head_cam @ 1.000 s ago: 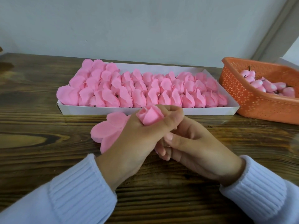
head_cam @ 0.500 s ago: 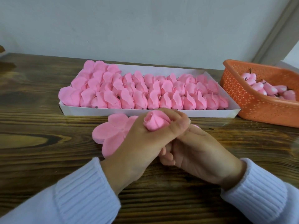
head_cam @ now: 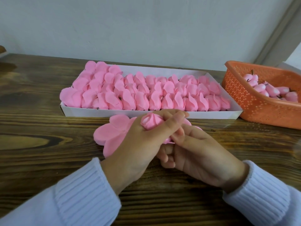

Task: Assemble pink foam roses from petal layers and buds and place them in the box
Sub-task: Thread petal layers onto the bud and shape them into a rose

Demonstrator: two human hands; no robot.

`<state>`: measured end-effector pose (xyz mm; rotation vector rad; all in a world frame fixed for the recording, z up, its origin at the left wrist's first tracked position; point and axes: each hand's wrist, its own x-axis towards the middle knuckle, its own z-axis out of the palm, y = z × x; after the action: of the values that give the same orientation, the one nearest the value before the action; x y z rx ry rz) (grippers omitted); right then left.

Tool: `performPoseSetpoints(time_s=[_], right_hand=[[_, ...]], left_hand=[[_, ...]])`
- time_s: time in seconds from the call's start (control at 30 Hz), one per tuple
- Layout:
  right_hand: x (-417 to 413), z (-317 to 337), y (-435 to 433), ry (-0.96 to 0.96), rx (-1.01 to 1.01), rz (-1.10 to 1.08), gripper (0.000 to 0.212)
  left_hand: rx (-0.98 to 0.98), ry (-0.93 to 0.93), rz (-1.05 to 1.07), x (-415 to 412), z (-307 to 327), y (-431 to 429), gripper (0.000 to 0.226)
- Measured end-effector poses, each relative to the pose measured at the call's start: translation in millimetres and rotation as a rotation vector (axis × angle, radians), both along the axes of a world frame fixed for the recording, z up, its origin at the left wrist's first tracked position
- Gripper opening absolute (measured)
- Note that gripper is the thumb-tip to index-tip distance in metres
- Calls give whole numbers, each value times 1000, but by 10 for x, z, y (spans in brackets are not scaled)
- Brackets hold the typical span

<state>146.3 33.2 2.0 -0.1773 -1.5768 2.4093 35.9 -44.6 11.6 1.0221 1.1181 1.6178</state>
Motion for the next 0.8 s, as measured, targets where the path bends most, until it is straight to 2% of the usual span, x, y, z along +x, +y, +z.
performPoseSetpoints(time_s=[0.2,0.27,0.33,0.4,0.47,0.57,0.63,0.73,0.8], right_hand=[[3,-2,6,70,47,25,28],[8,-16,15,50,15,34,35],[23,-15,13,30,48,40,34],[32,7,-1,10,134,33,26],[30,38,-6,-40,257,-50,28],[21,99,25,-89,604,-280,19],[12,160,66,-94,1002,-373,13],[-46,227,114,-111,1550,-312,7],[-125,224,98,-159,1720,-228,12]], left_hand=[[5,8,-24,30,7,0,29],[16,21,-35,21,12,-12,28],[47,50,-13,3,14,-12,29],[106,-11,35,-37,26,12,37],[132,-144,99,-128,73,40,42],[154,-308,247,-302,152,64,42],[145,-469,323,-397,182,78,42],[62,-649,434,-500,144,115,48],[15,-702,471,-539,98,133,46]])
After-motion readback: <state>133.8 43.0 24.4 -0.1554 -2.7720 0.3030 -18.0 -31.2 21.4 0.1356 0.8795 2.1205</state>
